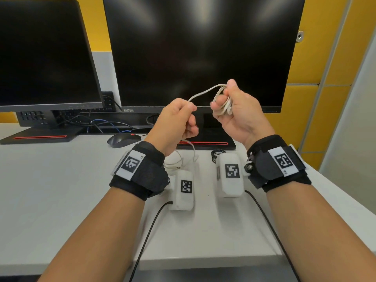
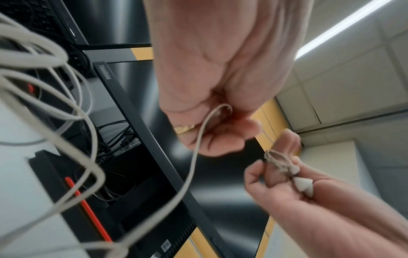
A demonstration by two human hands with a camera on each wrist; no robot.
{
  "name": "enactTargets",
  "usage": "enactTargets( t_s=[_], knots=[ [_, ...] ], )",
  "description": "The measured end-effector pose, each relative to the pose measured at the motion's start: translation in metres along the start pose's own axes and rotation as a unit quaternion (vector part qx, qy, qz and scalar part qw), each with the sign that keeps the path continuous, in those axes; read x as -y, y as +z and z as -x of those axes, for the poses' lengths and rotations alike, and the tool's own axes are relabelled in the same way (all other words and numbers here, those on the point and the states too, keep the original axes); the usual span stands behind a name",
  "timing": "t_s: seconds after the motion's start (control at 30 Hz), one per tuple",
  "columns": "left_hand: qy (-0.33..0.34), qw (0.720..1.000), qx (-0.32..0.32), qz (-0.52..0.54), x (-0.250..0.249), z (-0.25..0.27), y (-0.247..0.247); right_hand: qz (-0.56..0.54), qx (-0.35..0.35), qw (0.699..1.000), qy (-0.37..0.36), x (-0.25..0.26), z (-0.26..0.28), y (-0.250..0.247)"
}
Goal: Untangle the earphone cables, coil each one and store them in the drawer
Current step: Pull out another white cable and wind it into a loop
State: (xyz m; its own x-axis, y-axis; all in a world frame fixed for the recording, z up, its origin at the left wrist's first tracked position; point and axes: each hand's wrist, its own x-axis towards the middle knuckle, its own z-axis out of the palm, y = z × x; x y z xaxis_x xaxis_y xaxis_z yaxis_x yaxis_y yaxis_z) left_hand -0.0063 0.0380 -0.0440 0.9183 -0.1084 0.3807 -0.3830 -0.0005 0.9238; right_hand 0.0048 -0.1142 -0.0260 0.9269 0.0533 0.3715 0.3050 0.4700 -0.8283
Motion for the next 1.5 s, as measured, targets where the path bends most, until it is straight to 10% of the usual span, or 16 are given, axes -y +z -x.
enactTargets(
  t_s=[0.13,0.27,0.6,0.97,1.13,1.37,1.5],
  knots=[
    [0.005,0.986,0.082,-0.146,0.000,0.005,0.000,-0.057,0.002,0.998,-0.037,-0.001,-0.002,-0.002],
    [0.005,0.964,0.203,-0.174,-0.004,0.013,0.004,0.221,0.002,0.972,-0.077,-0.009,-0.005,-0.002],
    [0.104,0.992,-0.041,-0.059,-0.007,0.000,-0.008,0.280,0.182,0.943,0.000,-0.008,0.002,-0.004],
    [-0.042,0.978,-0.063,-0.195,0.002,-0.001,0.001,-0.125,0.012,0.992,0.000,0.005,-0.007,-0.006],
    [0.001,0.961,-0.242,-0.137,0.002,-0.013,-0.012,0.068,0.065,0.995,0.019,0.006,0.001,-0.007],
    [-0.075,0.944,-0.128,-0.295,-0.002,-0.010,-0.004,-0.141,-0.009,0.988,-0.066,0.012,0.000,-0.008],
    [-0.090,0.978,-0.043,-0.183,-0.002,0.002,0.002,-0.010,-0.057,0.991,-0.122,0.009,-0.003,-0.004]
  ],
)
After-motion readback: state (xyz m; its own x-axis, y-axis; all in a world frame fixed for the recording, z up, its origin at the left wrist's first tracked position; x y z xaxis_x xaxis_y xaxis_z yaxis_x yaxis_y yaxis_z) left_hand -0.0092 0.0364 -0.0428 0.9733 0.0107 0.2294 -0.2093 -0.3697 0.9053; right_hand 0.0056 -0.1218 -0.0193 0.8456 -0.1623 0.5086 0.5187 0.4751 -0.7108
